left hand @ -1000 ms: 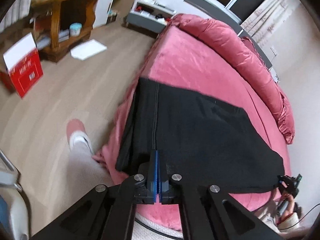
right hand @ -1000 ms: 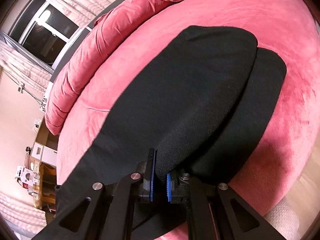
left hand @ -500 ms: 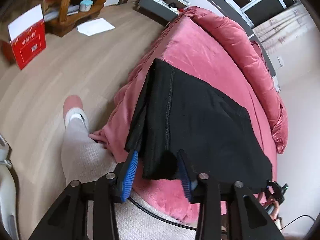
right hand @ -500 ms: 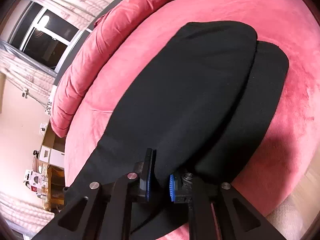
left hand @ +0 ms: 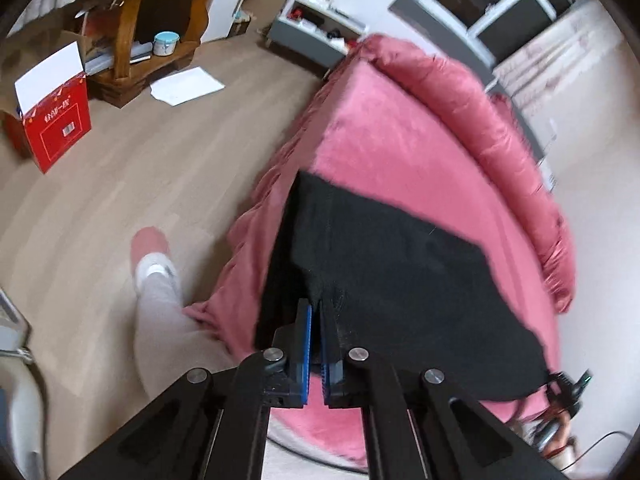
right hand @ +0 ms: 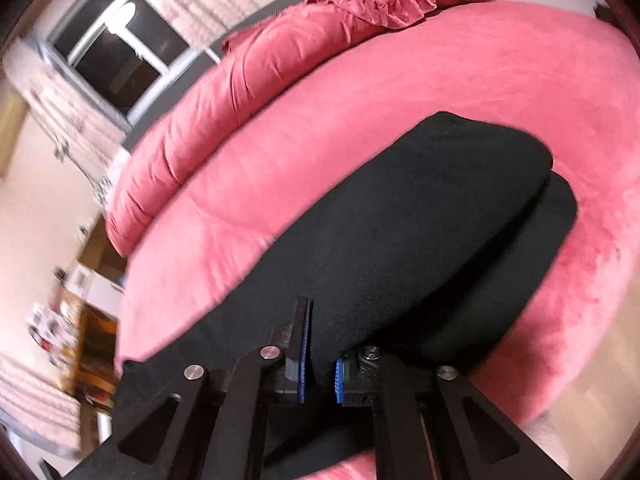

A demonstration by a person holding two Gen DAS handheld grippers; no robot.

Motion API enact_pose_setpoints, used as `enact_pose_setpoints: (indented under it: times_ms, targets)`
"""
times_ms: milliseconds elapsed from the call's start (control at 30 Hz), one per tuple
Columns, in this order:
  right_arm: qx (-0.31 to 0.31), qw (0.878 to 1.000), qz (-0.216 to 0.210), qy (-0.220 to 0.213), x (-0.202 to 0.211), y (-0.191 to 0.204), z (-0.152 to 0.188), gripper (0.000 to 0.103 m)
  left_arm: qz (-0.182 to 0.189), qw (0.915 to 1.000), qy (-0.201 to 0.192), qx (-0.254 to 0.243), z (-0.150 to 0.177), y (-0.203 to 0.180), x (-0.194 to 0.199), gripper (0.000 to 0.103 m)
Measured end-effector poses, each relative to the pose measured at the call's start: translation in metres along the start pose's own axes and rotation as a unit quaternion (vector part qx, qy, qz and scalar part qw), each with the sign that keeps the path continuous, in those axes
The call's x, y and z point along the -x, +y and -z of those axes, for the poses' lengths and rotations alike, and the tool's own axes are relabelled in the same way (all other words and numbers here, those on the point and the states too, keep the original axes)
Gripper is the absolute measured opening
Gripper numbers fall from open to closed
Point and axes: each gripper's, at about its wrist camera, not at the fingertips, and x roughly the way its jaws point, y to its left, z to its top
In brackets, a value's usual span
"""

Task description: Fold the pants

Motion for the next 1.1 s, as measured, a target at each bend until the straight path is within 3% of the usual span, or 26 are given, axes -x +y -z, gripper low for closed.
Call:
enact_pose_setpoints:
  times_ms: [67,133,267,400,500,633,867,900,933,1100]
  targets:
    - [-0.007,1.000,0.022,0.018,-0.010,-0.013,0.011,0.010,-0.032,0.9993,0.015,-0.010,0.008,0.004,-0.012,0.003]
    - [-0.042,0.998,0.014,0.033,-0.021,-0.028,0.019,0.010,-0.050,0.9981,0.025,-0.026,0.019,0.006,-0.021,0.007]
    - [-0.064,0.997,-0.006,0.035,-0.027,-0.035,0.023,0.012,-0.072,0.9971,-0.010,-0.024,0.022,0.001,-0.013,0.019]
    - [-0.064,0.997,-0.025,0.032,-0.025,-0.033,0.017,0.025,-0.029,0.9956,-0.085,0.025,0.011,0.000,0.014,0.025]
    - [-0.071,0.997,-0.033,0.009,-0.017,-0.036,0.011,0.029,0.012,0.9935,-0.113,0.011,0.004,-0.021,0.018,0.027]
    - [-0.095,0.995,-0.030,-0.018,-0.016,-0.051,-0.007,0.029,0.018,0.9944,-0.082,-0.064,0.002,-0.066,-0.010,0.029]
    - [-0.172,0.984,-0.021,-0.049,-0.024,-0.092,-0.042,0.027,0.007,0.9854,-0.009,-0.170,0.029,-0.141,-0.086,0.029]
    - [-0.173,0.984,-0.015,-0.047,-0.022,-0.096,-0.044,0.011,0.000,0.9838,0.000,-0.179,0.033,-0.147,-0.094,0.029]
    - [-0.170,0.984,-0.009,-0.043,-0.020,-0.097,-0.047,0.008,-0.002,0.9823,0.011,-0.187,0.037,-0.153,-0.103,0.029]
    - [-0.098,0.993,0.005,-0.067,0.013,-0.081,-0.045,0.008,-0.023,0.9764,0.043,-0.210,0.054,-0.167,-0.125,0.029]
